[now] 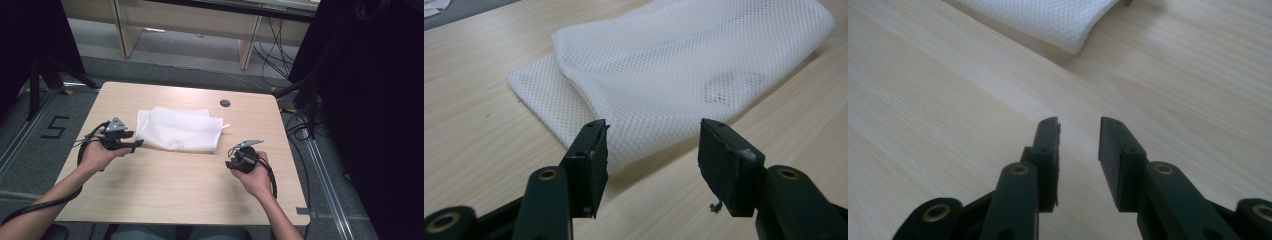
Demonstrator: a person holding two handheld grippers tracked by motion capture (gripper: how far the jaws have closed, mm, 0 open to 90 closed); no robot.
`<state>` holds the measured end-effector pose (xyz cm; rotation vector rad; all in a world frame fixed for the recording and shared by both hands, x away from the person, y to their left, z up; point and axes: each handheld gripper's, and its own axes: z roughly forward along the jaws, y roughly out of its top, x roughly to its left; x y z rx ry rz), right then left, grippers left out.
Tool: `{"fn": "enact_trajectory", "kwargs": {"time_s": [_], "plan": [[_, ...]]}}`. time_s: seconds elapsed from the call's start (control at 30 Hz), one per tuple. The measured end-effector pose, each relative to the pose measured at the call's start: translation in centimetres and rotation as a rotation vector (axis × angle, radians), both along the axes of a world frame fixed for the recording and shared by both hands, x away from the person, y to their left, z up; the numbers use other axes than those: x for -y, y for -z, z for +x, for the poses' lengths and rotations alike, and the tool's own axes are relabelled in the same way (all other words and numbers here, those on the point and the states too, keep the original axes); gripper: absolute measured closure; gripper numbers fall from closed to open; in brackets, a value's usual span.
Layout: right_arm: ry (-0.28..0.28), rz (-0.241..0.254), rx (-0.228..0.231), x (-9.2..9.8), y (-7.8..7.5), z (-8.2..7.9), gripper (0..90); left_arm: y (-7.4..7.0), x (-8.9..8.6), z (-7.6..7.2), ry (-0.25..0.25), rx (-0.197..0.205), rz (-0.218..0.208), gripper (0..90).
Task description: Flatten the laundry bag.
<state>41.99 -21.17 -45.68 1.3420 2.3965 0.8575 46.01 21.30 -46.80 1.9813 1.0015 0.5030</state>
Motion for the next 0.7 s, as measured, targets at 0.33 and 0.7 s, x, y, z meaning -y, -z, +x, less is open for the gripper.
{"fn": "enact_trajectory", "kwargs": {"time_s": [0.33,0.7], "plan": [[0.008,0.005,-0.016,-1.2,0.2,2.2,67.0,0.2,1.0,1.3,0.004,-0.015,0.026,45.3],[0.004,0.001,-0.024,-2.1,0.5,3.4,65.1,0.5,1.6,1.9,-0.015,-0.022,0.031,45.7]]}}
